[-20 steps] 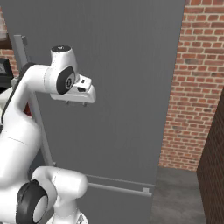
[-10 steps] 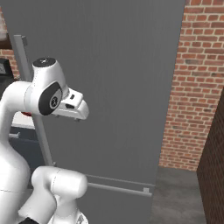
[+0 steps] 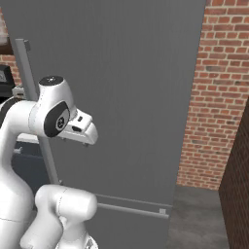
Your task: Grab a lemon wedge from the fridge and one ice cube from the ice bowl, and put them in the glass of lemonade.
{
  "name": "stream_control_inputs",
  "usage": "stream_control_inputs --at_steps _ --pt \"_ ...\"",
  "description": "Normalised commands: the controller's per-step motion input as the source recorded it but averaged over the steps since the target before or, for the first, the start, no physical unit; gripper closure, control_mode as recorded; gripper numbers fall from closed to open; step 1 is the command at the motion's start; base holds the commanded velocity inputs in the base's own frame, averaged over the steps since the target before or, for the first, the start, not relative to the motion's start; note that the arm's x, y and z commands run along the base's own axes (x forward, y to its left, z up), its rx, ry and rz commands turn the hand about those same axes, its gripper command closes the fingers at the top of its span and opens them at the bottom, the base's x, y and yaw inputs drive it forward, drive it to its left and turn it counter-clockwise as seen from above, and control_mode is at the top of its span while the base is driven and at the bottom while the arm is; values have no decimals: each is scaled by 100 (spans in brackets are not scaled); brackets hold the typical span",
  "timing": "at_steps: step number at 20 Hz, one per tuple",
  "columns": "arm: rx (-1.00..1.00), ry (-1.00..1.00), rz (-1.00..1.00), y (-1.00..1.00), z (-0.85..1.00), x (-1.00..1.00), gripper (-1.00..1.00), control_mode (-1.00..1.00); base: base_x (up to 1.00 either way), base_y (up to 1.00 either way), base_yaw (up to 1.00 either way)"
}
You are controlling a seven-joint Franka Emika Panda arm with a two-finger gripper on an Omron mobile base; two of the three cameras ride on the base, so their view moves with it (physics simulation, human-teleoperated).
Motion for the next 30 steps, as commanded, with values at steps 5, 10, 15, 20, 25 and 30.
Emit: stream_control_inputs --at_steps 5,10,15,20,25,30 --pt "0 0 0 7 0 -15 -100 100 -59 70 -1" --pt "0 0 0 0 0 0 -100 100 6 100 -10" --pt "0 0 0 0 0 0 -100 100 69 100 -32" --pt "0 0 0 0 0 0 -100 100 38 84 -36" --pt "0 0 0 0 0 0 -100 100 59 60 -20" --pt "0 20 -4 1 0 52 -100 -100 32 5 -4"
